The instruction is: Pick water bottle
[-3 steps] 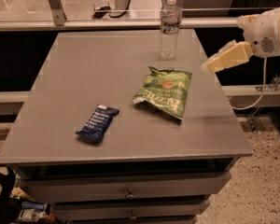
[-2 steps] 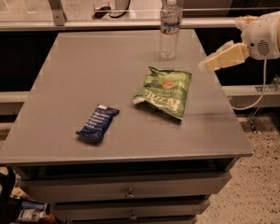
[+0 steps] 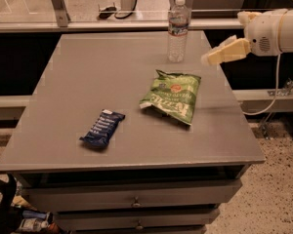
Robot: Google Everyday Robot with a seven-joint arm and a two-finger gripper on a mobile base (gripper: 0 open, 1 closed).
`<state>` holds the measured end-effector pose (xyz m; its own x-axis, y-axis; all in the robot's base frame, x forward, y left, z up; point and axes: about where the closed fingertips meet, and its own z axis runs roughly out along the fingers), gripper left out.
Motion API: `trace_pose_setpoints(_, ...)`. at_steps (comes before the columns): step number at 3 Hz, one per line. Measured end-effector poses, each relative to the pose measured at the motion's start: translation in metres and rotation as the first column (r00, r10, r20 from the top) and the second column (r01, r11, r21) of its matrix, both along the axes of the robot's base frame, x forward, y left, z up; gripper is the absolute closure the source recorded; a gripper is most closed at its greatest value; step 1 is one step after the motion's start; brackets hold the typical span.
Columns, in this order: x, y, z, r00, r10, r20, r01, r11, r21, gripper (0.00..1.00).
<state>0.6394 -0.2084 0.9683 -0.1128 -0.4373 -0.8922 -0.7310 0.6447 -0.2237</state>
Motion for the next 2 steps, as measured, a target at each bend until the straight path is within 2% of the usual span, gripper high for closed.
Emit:
trace_pose_setpoints(1,0.040,0.004,0.000,0.9980,0.022,0.059,-0.026,0.998,0.063,0.00)
trace_pose_setpoints(2,0.074,0.010,-0.004,0.9948,0.045,0.092,-0.056,0.991,0.124,0.00)
